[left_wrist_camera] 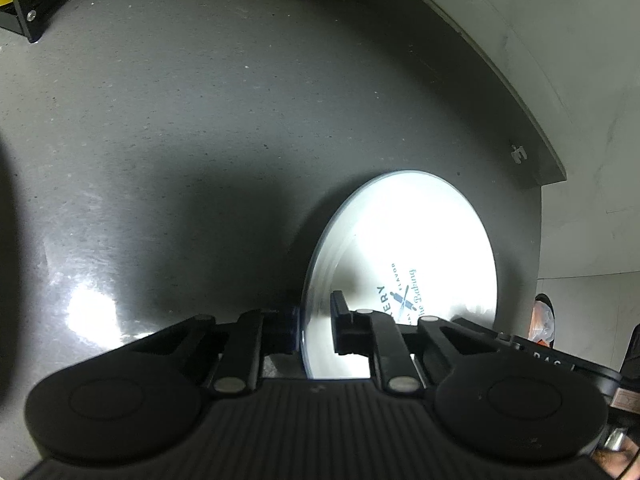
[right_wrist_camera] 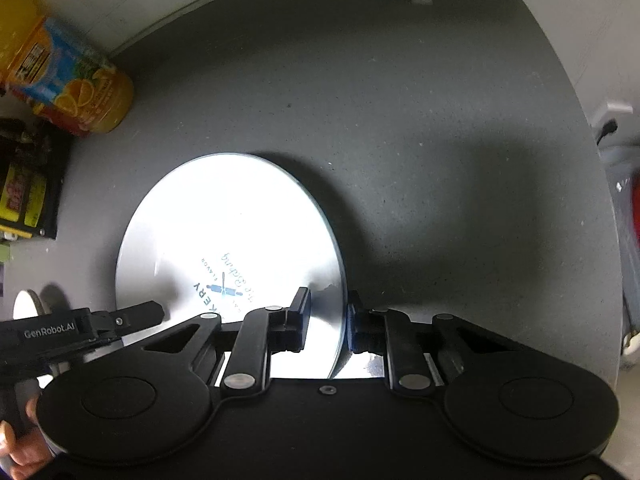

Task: Organize plates and bowls
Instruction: 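Close both grippers on the rim of the 'BAKERY' plate, then carry the 'BAKERY' plate with both grippers onto the plate stack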

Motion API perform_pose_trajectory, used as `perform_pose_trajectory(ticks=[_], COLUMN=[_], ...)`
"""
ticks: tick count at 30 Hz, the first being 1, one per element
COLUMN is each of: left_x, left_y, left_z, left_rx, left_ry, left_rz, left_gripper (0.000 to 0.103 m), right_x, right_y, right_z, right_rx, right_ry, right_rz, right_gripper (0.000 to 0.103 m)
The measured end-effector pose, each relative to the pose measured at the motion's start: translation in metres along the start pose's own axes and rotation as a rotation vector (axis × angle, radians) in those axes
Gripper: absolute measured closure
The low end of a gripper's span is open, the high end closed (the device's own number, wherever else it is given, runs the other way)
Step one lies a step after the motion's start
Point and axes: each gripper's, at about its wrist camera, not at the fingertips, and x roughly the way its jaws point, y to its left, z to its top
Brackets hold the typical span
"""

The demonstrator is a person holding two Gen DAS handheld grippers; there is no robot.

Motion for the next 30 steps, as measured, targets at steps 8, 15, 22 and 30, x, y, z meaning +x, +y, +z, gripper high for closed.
perform_pose_trajectory(ticks=[8, 15, 22, 30], left_x=[-0.020, -0.049, -0.074, -0.108], left_y=[0.009, 0.020, 0.036, 0.058], left_z=[0.002, 0.006, 0.011, 0.010], left_rx=[0.013, 0.037, 0.043, 0.050], left_ry=[-0.031, -0.079, -0.108, -0.137], left_rz=[-0.028, -0.047, -0.046, -0.047], left_gripper=[0.091, 0.091, 0.091, 0.091], right_x=[-0.031, -0.046, -0.056, -0.066], right_y=[0.009, 0.028, 0.054, 0.089], right_z=[-0.009, -0.008, -0.013, -0.023], right_rx=[-0.030, -0.040, -0.064, -0.085], right_ry=[-0.087, -0.138, -0.173, -0.200], right_rz=[0.068, 0.106, 0.105, 0.124], right_gripper=[0.093, 0.093, 0.093, 0.093])
